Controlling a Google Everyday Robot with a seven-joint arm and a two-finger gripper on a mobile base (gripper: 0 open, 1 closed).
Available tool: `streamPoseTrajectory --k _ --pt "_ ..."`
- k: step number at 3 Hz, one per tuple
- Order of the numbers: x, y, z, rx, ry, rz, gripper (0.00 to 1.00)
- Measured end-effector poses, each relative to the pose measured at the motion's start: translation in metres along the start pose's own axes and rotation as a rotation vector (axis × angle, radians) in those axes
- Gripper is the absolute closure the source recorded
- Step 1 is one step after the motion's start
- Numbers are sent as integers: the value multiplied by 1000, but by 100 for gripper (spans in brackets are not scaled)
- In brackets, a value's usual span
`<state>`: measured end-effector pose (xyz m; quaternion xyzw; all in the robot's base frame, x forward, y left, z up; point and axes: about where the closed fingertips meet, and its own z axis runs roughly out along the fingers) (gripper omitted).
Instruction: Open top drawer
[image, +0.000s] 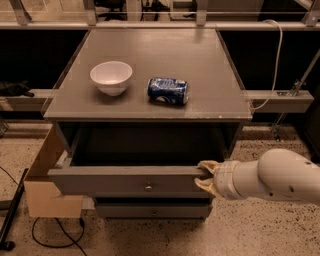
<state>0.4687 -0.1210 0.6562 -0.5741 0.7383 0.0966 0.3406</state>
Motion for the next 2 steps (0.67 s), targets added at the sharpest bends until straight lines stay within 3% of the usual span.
streamPoseTrajectory --k 1,2 --pt "-3 -1 -3 0 0 0 100" --pt "-3 -1 -3 0 0 0 82"
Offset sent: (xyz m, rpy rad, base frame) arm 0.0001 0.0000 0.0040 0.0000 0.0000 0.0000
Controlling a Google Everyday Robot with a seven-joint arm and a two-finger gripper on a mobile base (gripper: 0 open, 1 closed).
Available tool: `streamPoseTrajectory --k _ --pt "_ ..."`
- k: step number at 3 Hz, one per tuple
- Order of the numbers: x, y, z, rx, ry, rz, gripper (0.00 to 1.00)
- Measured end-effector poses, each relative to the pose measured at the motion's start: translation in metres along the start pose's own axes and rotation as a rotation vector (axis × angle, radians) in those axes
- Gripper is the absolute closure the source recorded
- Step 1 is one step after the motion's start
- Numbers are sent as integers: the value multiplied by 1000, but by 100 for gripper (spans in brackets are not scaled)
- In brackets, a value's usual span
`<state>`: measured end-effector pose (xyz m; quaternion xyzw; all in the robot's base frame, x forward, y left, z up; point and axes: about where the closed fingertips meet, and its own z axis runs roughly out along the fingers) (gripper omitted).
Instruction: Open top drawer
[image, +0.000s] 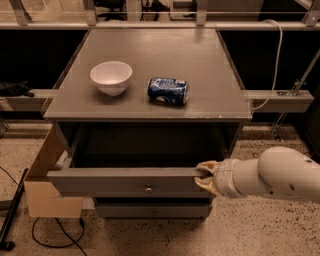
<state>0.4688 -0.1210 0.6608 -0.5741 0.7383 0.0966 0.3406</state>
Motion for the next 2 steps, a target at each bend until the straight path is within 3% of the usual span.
streamPoseTrajectory --k 2 --pt "0 0 0 0 0 0 35"
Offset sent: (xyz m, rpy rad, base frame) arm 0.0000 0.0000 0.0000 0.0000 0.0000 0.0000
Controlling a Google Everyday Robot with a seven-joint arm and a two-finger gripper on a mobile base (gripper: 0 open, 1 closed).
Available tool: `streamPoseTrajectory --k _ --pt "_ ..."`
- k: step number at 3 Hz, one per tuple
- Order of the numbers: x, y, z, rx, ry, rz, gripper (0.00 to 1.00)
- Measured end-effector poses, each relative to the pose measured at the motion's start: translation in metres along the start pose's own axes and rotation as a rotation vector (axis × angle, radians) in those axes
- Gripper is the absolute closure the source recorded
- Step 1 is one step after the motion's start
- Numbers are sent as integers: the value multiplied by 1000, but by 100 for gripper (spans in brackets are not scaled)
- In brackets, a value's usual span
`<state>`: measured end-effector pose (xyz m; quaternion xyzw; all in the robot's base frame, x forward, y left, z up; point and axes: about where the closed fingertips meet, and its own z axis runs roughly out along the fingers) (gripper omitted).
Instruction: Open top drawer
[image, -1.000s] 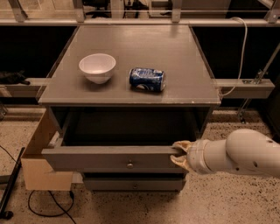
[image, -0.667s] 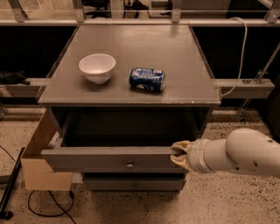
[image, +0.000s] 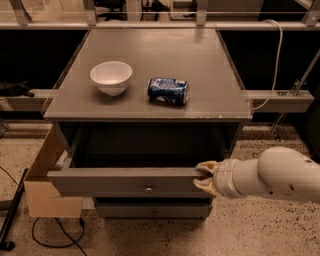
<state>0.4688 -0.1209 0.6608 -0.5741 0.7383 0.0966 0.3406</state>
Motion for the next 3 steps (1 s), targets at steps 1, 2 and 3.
streamPoseTrajectory --k 1,2,3 --pt "0 0 0 0 0 0 11" --pt "0 0 0 0 0 0 0" --pt "0 0 0 0 0 0 18"
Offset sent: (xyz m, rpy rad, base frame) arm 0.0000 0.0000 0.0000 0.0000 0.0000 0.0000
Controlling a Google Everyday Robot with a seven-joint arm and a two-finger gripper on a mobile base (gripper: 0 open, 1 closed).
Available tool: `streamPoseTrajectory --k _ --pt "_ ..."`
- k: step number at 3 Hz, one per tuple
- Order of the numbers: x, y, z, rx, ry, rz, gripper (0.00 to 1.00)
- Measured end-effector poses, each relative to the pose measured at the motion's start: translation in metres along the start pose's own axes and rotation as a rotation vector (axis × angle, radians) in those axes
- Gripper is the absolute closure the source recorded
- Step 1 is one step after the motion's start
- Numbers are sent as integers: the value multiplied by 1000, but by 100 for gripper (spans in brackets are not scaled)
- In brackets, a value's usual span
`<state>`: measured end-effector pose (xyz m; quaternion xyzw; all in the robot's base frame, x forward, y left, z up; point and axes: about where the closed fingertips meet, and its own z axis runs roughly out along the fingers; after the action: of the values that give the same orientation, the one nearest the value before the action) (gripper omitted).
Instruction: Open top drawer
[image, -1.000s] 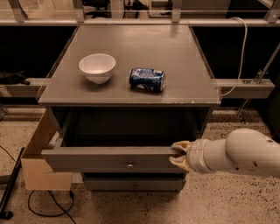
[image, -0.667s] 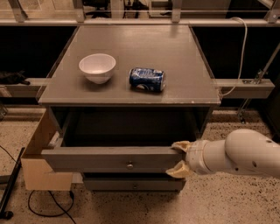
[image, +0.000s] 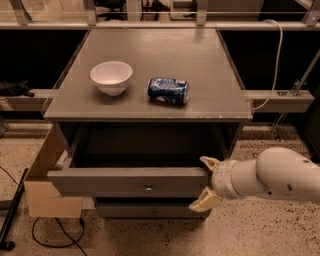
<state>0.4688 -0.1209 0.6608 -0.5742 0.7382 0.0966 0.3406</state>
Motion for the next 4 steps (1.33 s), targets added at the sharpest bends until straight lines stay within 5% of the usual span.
streamPoseTrajectory --k 1,2,4 --pt "0 0 0 0 0 0 26" --pt "0 0 0 0 0 0 3" --pt "-8 -3 25 -27 32 -4 0"
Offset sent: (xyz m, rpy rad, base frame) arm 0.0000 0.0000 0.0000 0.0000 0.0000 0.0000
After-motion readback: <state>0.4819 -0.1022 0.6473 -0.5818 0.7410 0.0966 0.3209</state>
